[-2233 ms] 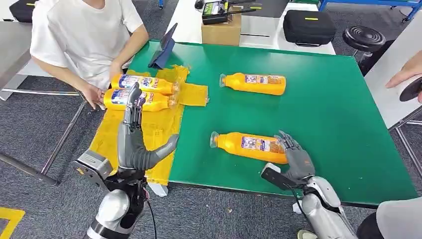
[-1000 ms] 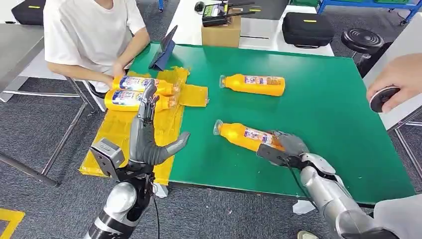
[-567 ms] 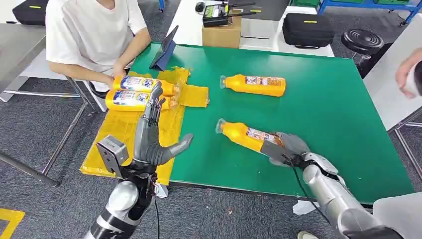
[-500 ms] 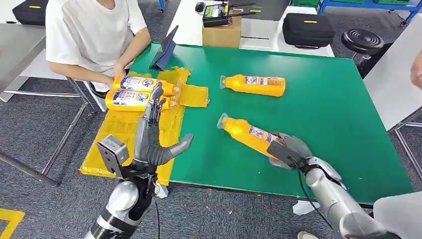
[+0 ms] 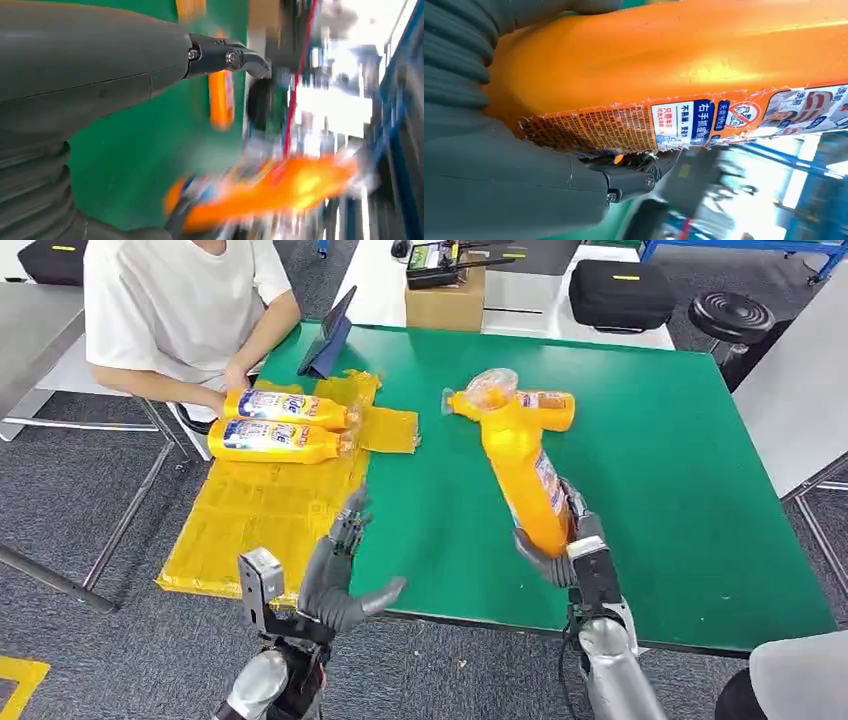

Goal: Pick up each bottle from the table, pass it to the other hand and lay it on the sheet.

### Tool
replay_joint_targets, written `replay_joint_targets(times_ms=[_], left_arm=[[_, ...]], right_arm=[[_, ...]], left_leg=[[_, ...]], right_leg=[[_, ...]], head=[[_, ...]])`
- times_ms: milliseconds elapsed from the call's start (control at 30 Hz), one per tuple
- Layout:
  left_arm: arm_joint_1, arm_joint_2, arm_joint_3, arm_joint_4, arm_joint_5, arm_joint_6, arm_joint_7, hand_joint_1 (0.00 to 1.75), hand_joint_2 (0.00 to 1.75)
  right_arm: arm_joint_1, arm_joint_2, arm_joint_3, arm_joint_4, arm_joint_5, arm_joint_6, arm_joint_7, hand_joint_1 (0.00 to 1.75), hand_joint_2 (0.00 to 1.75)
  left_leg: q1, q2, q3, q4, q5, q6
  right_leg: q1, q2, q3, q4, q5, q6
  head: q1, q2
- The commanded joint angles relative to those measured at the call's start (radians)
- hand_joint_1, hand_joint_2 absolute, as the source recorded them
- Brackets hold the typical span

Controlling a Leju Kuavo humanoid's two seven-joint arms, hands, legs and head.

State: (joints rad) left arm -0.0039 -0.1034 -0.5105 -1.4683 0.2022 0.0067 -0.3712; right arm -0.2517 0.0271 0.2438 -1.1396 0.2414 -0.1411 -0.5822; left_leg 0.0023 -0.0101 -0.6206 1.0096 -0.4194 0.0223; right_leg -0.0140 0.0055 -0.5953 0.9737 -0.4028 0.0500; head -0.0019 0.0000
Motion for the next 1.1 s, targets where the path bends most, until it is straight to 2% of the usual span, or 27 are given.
replay_joint_targets(times_ms=[33, 167, 300, 533, 833, 1033, 1067, 1100], left_arm=[[0.005, 0.05, -0.071, 0.048, -0.008, -0.141, -0.008, 0.0, 1.75], [-0.01, 0.034, -0.072, 0.037, 0.001, -0.186, -0.033, 0.0, 1.75], [-0.019, 0.013, -0.058, 0.021, 0.056, -0.192, -0.005, 0.0, 1.75], [-0.009, -0.02, -0.019, -0.049, 0.138, -0.106, 0.002, 0.0, 1.75], [-0.034, 0.024, -0.086, -0.066, 0.167, -0.134, -0.001, 0.0, 1.75], [-0.044, 0.028, -0.105, -0.062, 0.159, -0.137, -0.003, 0.0, 1.75], [-0.044, 0.026, -0.103, -0.058, 0.169, -0.145, 0.0, 0.44, 1.75], [-0.044, 0.026, -0.103, -0.058, 0.169, -0.145, 0.0, 1.57, 1.75]], right_arm=[[0.03, 0.005, 0.138, -0.189, 0.063, 0.079, -0.058, 1.75, 1.75], [0.008, 0.006, 0.213, -0.126, 0.138, 0.066, -0.081, 1.75, 1.75], [0.01, 0.016, 0.289, -0.072, 0.191, 0.053, -0.114, 1.75, 1.75], [0.035, 0.013, 0.409, -0.098, 0.217, 0.038, -0.113, 1.75, 1.75], [0.002, 0.016, 0.44, -0.039, 0.199, 0.041, -0.104, 1.75, 1.75], [-0.009, 0.019, 0.451, -0.006, 0.182, 0.061, -0.101, 1.75, 1.75], [-0.01, 0.021, 0.449, 0.0, 0.18, 0.061, -0.099, 1.75, 1.75], [-0.01, 0.021, 0.449, 0.0, 0.18, 0.061, -0.099, 1.75, 1.75]], left_leg=[[0.0, 0.002, 0.005, 0.0, -0.002, -0.002], [0.0, 0.002, 0.004, -0.001, -0.001, -0.001], [0.001, 0.002, 0.003, -0.001, -0.001, -0.001], [0.001, 0.001, 0.003, 0.0, -0.001, -0.001], [0.001, 0.001, 0.005, -0.001, -0.001, -0.002], [0.001, 0.001, 0.004, -0.001, -0.001, -0.001], [0.0, 0.001, 0.004, -0.001, -0.001, -0.001], [0.0, 0.001, 0.003, -0.001, 0.0, -0.001]], right_leg=[[0.0, 0.001, 0.004, 0.0, -0.002, -0.002], [0.001, 0.001, 0.002, 0.0, -0.001, -0.002], [0.001, 0.0, 0.002, -0.001, -0.001, -0.001], [0.001, 0.0, 0.002, -0.001, -0.001, -0.001], [0.001, 0.0, 0.004, -0.001, -0.001, -0.002], [0.001, 0.0, 0.003, -0.001, -0.001, -0.002], [0.001, 0.0, 0.003, -0.001, -0.001, -0.001], [0.0, 0.0, 0.002, -0.001, -0.001, -0.001]], head=[[0.0, 0.0], [0.0, 0.0], [0.0, 0.0], [0.0, 0.0], [0.001, 0.0], [0.0, 0.0], [0.0, 0.0], [0.0, 0.0]])
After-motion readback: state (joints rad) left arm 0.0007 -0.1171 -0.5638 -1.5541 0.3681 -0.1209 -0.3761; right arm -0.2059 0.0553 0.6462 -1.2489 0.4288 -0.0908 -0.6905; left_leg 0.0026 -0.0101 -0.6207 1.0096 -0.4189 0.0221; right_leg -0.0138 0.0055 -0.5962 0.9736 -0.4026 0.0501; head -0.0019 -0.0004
